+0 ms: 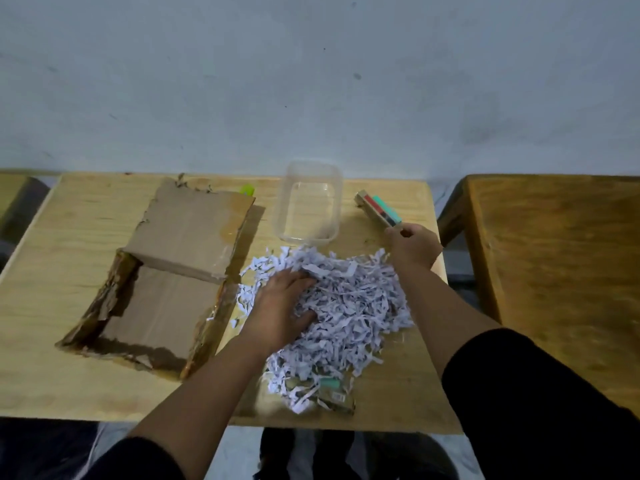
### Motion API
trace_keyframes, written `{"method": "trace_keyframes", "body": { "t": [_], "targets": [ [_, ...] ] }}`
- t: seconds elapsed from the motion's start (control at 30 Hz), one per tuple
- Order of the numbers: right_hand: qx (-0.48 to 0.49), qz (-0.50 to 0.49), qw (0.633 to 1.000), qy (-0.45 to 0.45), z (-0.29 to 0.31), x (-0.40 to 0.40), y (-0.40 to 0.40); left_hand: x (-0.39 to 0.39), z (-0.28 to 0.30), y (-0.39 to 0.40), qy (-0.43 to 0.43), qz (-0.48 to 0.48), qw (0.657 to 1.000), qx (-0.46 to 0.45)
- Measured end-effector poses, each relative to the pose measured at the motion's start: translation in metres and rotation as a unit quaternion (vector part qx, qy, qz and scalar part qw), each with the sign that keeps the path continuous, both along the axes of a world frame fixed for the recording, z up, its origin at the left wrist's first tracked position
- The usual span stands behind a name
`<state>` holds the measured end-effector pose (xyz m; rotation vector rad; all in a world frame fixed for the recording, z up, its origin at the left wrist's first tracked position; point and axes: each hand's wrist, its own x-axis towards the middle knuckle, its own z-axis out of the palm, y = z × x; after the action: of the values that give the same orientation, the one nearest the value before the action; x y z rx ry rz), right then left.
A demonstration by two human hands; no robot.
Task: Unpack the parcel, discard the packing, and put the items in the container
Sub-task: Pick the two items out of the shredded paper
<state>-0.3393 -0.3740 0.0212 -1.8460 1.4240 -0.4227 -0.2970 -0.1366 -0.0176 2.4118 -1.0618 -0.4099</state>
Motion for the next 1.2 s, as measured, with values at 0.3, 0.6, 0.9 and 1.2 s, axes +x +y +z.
{"method": "trace_keyframes", "body": {
  "t": [0.3, 0.6, 0.9, 1.2],
  "targets": [
    [-0.026, 0.175, 0.979, 0.098, -0.004, -0.006, -0.006, -0.003, 0.004, -0.001, 0.006, 0.004, 1.0, 0.03],
    [-0.064, 0.267, 0.94, 0.201, 0.021, -0.037, 0.011, -0.003, 0.027, -0.008, 0.008, -0.008, 1.0, 0.02],
    [-0.094, 0.345, 0.906, 0.227, 0.046, -0.089, 0.076, -0.026, 0.053, 0.02, -0.023, -0.085, 0.995, -0.056],
    [-0.1, 0.365, 0.914, 0.15, 0.036, -0.144, 0.154, -0.061, 0.041, 0.064, -0.049, -0.245, 0.968, -0.036]
  ]
}}
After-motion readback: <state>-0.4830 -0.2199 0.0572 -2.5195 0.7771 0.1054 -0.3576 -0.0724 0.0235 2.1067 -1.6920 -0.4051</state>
